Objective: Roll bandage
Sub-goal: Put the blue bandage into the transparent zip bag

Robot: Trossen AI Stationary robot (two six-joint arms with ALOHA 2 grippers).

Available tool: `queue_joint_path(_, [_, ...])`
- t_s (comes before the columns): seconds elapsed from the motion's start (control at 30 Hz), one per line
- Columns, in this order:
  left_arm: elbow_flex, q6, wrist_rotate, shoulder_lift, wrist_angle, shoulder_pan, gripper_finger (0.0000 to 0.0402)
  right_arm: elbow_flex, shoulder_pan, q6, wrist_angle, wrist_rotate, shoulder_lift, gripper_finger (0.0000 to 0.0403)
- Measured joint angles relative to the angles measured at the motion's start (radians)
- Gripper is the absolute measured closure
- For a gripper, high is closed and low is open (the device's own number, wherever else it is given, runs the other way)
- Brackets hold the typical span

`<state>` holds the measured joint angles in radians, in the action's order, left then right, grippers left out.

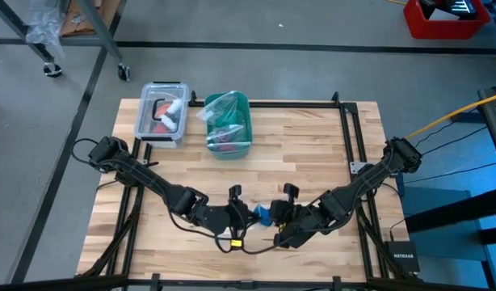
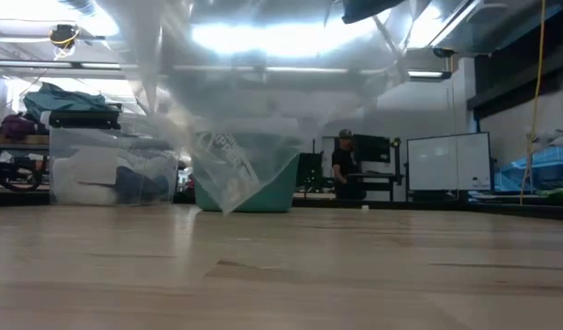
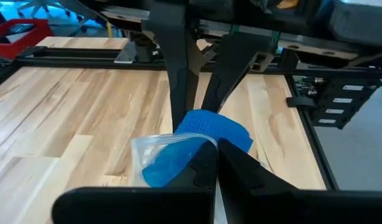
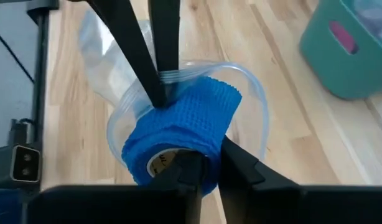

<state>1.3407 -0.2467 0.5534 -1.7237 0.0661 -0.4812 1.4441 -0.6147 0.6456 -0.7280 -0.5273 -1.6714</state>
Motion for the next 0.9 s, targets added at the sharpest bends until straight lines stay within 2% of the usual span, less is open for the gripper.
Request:
queue_joint_path(0.23, [0.0, 0.017, -0.003, 0.0, 0.007, 0.0, 0.0401, 0.0, 0.0, -0.026, 0.008, 0.068, 0.0, 0.0321])
queue_joint_path(0.4, [0.0, 0.016, 0.003, 0.0, 0.007, 0.002, 0.0401, 0.001, 0.008, -0.049, 0.02, 0.155, 0.0, 0.0288])
queue_joint_path(0.63, [0.0, 0.015, 0.009, 0.0, 0.008, 0.004, 0.0401, 0.003, 0.012, -0.069, 0.046, 0.12, 0.0, 0.0265])
queue_joint_path(0.9, [0.0, 0.005, 0.001, -0.001, 0.006, -0.002, 0.0401, 0.003, 0.012, -0.079, 0.032, 0.109, 0.008, 0.0263])
